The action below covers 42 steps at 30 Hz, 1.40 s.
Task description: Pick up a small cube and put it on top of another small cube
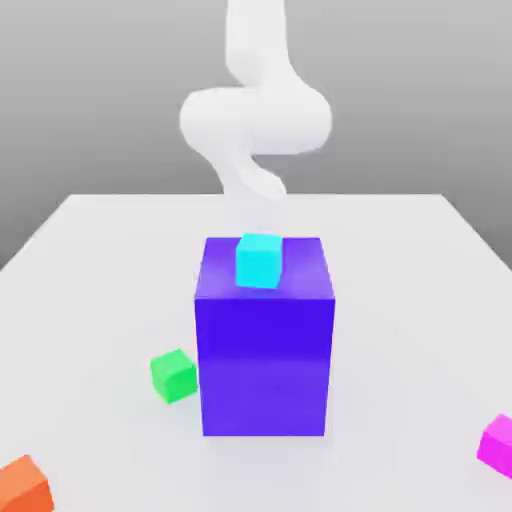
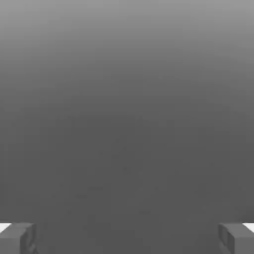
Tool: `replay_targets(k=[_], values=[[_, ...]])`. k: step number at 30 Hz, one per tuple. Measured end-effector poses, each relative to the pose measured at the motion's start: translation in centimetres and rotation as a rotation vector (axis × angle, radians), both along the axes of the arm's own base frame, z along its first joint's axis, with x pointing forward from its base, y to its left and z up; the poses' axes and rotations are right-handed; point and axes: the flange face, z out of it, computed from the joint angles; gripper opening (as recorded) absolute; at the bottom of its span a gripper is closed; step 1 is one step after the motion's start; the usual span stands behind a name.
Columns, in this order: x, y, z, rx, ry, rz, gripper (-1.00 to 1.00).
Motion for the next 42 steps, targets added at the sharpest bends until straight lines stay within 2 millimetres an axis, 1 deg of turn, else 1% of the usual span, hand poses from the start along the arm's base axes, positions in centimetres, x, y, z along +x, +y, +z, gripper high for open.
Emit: replay_targets(k=[4, 8, 12, 16, 20, 24, 27, 30, 32, 34, 35, 40, 41, 42], values=[[4.7, 3.8, -5.7, -0.08, 0.108, 0.048, 0.0], [8.1, 7.6, -11.9, -0.147, 0.208, 0.109, 0.0], [10.3, 11.5, -18.6, -0.2, 0.304, 0.185, 0.0], [11.2, 15.3, -25.4, -0.24, 0.396, 0.271, 0.0], [10.6, 19.9, -32.2, -0.266, 0.483, 0.383, 0.0], [9.2, 23.1, -38.7, -0.269, 0.568, 0.475, 0.0], [7.4, 25.8, -43.2, -0.261, 0.63, 0.554, 0.0], [4.8, 28.5, -47.3, -0.242, 0.689, 0.636, 0.0], [4.1, 29.3, -50.0, -0.232, 0.705, 0.66, 0.0], [3.9, 29.5, -52.9, -0.229, 0.709, 0.666, 0.0], [3.8, 29.5, -54.3, -0.23, 0.71, 0.667, -1.0], [3.8, 29.5, -54.3, -0.229, 0.71, 0.667, -1.0], [3.8, 29.5, -55.1, -0.23, 0.711, 0.668, -1.0], [3.8, 29.5, -54.6, -0.23, 0.71, 0.668, -1.0]])
